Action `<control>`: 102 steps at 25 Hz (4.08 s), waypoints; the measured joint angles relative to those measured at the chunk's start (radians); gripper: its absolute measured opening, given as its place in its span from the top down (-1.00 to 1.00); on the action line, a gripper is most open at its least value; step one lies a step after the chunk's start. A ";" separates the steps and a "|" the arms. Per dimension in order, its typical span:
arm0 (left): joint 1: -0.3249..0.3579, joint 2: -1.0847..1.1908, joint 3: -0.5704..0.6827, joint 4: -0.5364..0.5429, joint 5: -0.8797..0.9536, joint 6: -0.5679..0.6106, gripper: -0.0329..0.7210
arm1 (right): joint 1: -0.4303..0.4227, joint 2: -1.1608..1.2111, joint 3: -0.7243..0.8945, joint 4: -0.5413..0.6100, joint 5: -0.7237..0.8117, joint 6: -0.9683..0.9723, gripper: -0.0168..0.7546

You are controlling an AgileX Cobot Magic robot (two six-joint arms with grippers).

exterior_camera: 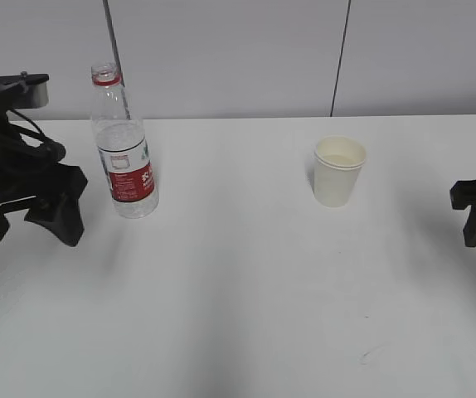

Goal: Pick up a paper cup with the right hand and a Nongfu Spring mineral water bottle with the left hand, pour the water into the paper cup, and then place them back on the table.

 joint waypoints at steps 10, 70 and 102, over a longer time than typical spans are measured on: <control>0.000 0.000 -0.012 0.018 0.187 -0.072 -0.52 | 0.000 0.000 -0.164 0.171 0.398 -0.253 -0.14; 0.000 -1.553 0.599 0.108 0.098 0.016 -0.39 | 0.000 -1.469 0.416 0.188 0.339 -0.409 -0.12; 0.141 -1.553 0.602 0.130 0.092 0.053 -0.39 | 0.000 -1.469 0.422 0.143 0.339 -0.412 -0.12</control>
